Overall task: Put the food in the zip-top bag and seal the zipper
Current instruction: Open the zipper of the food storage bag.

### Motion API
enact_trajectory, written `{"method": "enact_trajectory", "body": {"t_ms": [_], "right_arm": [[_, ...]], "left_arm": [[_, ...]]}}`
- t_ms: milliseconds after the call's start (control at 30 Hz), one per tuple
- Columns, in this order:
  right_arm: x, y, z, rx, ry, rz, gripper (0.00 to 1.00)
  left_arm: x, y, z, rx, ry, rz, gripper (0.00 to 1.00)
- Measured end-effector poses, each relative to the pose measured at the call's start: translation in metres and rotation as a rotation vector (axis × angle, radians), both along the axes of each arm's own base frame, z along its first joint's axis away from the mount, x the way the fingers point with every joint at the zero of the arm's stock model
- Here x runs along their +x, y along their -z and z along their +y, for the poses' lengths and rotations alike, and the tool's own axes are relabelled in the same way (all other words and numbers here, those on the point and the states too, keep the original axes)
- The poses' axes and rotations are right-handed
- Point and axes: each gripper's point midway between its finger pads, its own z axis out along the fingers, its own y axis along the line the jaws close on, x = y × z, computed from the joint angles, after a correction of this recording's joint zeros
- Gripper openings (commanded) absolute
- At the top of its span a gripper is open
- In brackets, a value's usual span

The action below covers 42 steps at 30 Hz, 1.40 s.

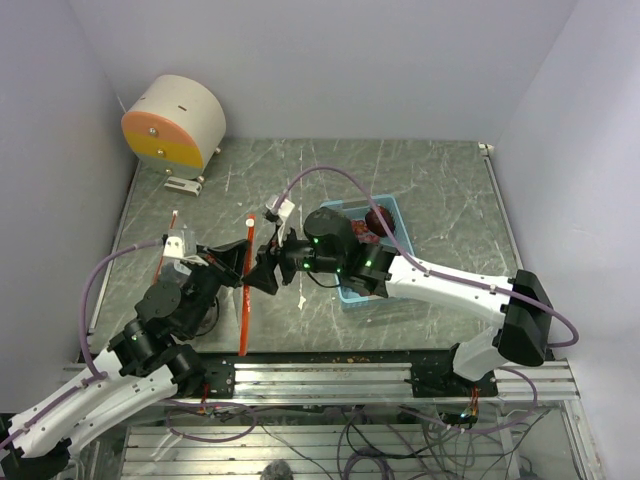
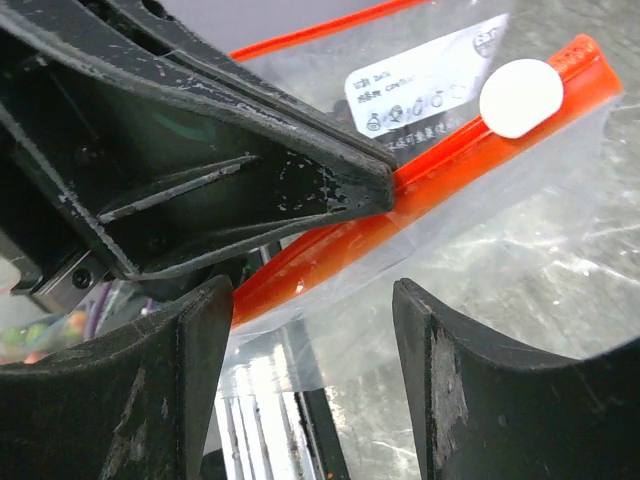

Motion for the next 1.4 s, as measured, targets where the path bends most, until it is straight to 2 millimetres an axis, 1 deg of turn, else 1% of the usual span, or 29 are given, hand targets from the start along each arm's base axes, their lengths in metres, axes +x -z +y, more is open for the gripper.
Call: {"method": "enact_trajectory", "body": {"t_ms": [100,200,267,367,567,733,967,1133,1267,1300,1333,1367,1400], "right_arm": [[0.005,0.003,0.0,-0.024,0.072,-0.008,0.64],[0.01,0.002,-0.001,-0.037,0.14,-0.017,0.56],[0.014,0.001,-0.001,-0.041,0.172,-0.02,0.53],[0.019,0.001,-0.001,-0.041,0.2,-0.015,0.52],[0.017,0.0,0.001,-0.037,0.214,0.005,0.52],[0.017,-0.002,0.006,-0.039,0.238,0.018,0.52],[0.015,0.008,0.012,-0.084,0.283,0.026,0.51],[0.015,0.009,0.013,-0.087,0.303,0.024,0.48],[0.018,0.009,0.014,-0.09,0.329,0.012,0.3],[0.02,0.01,0.014,-0.093,0.337,0.007,0.23],[0.022,0.012,0.014,-0.097,0.348,0.002,0.1],[0.024,0.014,0.014,-0.104,0.362,-0.005,0.0],[0.027,0.016,0.013,-0.11,0.379,-0.012,0.0]], "left_arm": [[0.0,0.001,0.0,0.001,-0.001,0.001,0.07],[0.0,0.003,0.0,0.003,-0.001,0.003,0.07],[0.0,0.003,0.0,0.003,-0.001,0.002,0.07],[0.001,0.003,0.0,0.003,-0.001,0.002,0.07],[0.001,0.003,0.001,0.003,-0.008,0.003,0.07],[0.003,0.001,0.005,-0.004,-0.035,0.0,0.07],[0.004,0.0,0.009,-0.003,-0.055,-0.003,0.07],[0.004,0.001,0.01,-0.004,-0.057,-0.005,0.07],[0.002,-0.001,0.011,-0.01,-0.051,-0.01,0.07],[0.001,-0.001,0.011,-0.011,-0.049,-0.011,0.07],[0.001,-0.001,0.011,-0.011,-0.047,-0.011,0.07],[0.0,-0.001,0.011,-0.011,-0.044,-0.011,0.07],[0.0,-0.001,0.012,-0.009,-0.042,-0.01,0.07]]}}
